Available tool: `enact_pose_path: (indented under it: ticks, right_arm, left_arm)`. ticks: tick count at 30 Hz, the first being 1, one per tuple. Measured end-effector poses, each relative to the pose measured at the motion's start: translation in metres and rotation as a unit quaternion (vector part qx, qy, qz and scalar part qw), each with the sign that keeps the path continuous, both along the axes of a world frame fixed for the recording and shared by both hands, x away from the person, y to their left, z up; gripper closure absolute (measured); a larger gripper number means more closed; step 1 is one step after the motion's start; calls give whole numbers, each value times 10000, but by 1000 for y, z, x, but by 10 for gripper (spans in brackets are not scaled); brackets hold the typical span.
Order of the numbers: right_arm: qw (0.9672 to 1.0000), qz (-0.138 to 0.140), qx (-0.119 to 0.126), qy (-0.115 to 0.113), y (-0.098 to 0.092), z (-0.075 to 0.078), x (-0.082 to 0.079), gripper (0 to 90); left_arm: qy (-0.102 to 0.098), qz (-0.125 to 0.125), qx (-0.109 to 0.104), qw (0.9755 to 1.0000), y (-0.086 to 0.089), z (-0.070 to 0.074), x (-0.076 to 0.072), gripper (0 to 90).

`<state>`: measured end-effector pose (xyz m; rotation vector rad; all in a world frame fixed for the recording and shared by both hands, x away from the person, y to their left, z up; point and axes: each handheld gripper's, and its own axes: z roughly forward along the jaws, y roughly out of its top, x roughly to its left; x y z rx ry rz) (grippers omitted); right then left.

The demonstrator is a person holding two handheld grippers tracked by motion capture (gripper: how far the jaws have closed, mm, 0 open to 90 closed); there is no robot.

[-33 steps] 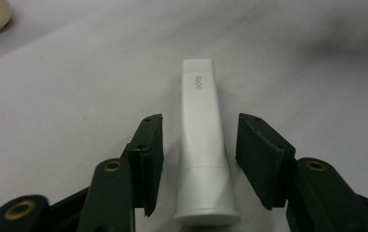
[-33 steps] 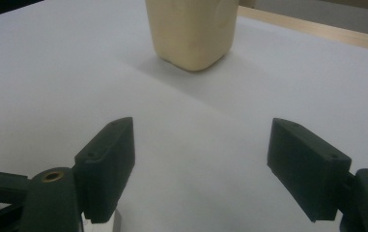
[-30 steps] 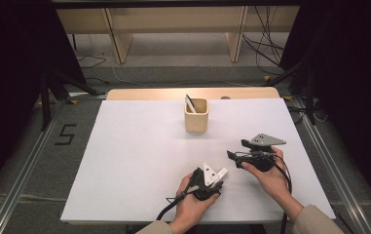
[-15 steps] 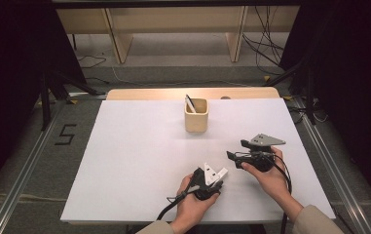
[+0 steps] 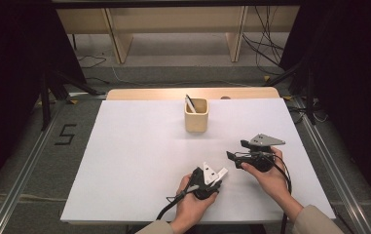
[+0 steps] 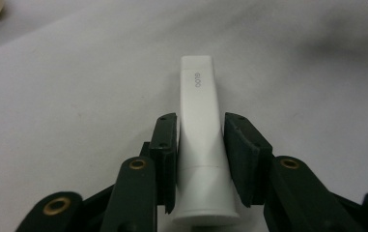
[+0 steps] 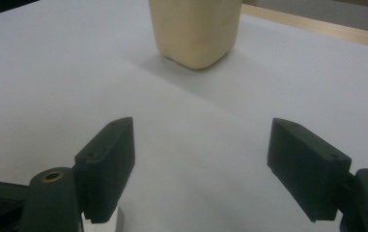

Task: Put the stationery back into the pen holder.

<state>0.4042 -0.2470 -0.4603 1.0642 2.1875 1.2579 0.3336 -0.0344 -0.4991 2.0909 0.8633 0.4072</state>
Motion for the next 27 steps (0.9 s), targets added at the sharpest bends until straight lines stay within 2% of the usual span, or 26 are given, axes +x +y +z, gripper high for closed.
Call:
enact_pose_path:
  ticks: [11, 16, 20, 27]
  right_arm:
    - [10000, -3, -11, 4, 0, 0, 0, 261]
    - [10000, 4, -15, -3, 0, 0, 0, 261]
    - [10000, 12, -8, -16, 0, 1, 0, 261]
    - [10000, 48, 32, -6, -2, 2, 0, 262]
  left_arm:
    - [8, -13, 4, 10000, 0, 0, 0, 669]
    - [-7, -100, 5, 9999, 1, 0, 1, 672]
    - [66, -236, 12, 9997, 5, 1, 4, 674]
    - [42, -564, 113, 9983, 15, 8, 7, 675]
